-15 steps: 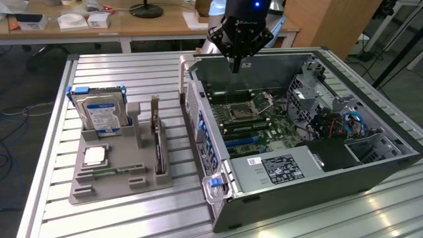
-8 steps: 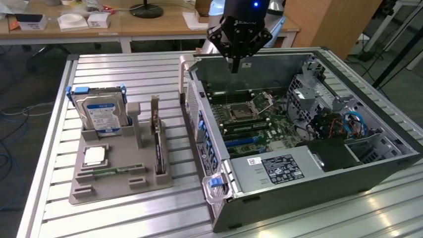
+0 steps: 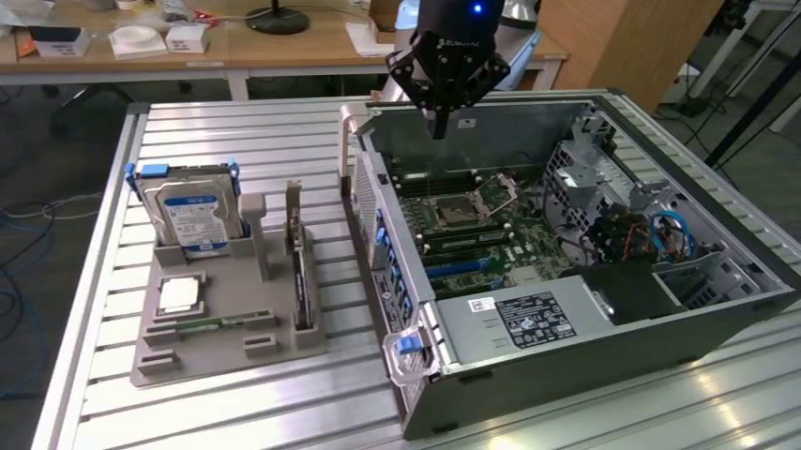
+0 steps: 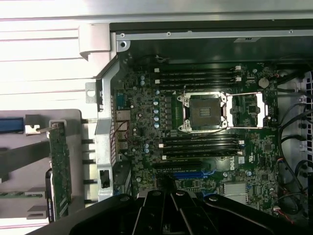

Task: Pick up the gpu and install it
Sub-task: 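Reach for the gpu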

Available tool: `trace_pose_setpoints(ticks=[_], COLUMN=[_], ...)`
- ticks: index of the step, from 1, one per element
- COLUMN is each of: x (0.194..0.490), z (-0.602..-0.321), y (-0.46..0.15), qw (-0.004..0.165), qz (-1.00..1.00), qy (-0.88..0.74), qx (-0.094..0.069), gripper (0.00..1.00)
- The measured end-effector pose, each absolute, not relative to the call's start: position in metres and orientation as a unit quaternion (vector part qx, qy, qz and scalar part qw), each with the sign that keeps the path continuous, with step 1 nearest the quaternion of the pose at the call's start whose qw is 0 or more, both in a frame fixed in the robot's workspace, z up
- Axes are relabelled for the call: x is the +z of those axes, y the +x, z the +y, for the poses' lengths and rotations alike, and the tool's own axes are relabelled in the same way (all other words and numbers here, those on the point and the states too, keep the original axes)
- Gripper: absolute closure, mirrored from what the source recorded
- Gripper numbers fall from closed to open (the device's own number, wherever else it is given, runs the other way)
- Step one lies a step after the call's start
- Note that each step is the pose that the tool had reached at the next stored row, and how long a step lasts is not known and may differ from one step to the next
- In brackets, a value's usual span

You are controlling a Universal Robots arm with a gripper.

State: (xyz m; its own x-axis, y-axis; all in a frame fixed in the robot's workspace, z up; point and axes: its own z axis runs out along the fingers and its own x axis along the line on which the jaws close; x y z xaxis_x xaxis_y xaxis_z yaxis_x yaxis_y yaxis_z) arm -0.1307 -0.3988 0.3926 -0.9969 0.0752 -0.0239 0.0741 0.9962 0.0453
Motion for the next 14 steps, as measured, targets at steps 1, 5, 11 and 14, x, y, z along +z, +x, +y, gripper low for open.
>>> trace_pose_setpoints(ticks=[1, 5, 11, 14], x=[0.393, 0.392, 0.392, 0.392], z=[-0.399, -0.399, -0.399, -0.399], y=[-0.132, -0.135, -0.14, -0.143], qw=[0.013, 0.013, 0.013, 0.013], qz=[0.999, 0.999, 0.999, 0.999], qy=[0.037, 0.037, 0.037, 0.037], qx=[0.022, 0.022, 0.022, 0.022], gripper=[0.89, 0.89, 0.89, 0.89])
